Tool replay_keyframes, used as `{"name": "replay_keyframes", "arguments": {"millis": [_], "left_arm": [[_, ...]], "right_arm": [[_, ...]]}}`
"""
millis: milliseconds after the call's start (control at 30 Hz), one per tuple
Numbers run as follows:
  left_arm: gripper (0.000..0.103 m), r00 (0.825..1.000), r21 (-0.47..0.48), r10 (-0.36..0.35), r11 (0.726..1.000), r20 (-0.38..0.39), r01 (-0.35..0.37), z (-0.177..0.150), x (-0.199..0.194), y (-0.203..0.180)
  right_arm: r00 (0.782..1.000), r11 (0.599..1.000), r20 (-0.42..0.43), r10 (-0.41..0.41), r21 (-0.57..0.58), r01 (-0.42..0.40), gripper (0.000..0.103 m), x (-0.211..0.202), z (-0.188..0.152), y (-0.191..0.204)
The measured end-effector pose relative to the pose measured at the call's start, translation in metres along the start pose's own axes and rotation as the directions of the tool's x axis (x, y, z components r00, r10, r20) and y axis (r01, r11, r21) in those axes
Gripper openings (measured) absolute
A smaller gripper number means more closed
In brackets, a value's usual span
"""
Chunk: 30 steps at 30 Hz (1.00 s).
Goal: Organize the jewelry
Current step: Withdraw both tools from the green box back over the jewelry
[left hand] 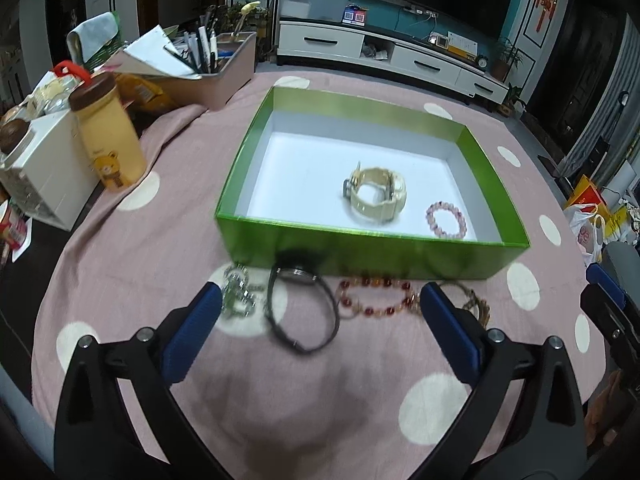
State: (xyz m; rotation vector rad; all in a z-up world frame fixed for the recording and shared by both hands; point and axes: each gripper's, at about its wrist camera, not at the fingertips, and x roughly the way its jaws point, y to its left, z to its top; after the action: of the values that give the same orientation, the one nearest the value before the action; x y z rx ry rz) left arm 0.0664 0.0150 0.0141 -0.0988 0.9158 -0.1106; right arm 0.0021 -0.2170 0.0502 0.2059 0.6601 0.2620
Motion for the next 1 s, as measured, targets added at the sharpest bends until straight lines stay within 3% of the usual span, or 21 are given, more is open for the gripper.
{"name": "replay_keyframes", "arguments": {"millis": [1000], "left_arm": [[0.101, 1.0, -0.005, -0.006, 1.0, -0.021, 0.006, -0.036, -0.033, 0.002]], "right_arm": [[0.999, 1.0, -0.05, 0.006, -0.026, -0.008, 0.084, -0.022, -0.035, 0.016]]}}
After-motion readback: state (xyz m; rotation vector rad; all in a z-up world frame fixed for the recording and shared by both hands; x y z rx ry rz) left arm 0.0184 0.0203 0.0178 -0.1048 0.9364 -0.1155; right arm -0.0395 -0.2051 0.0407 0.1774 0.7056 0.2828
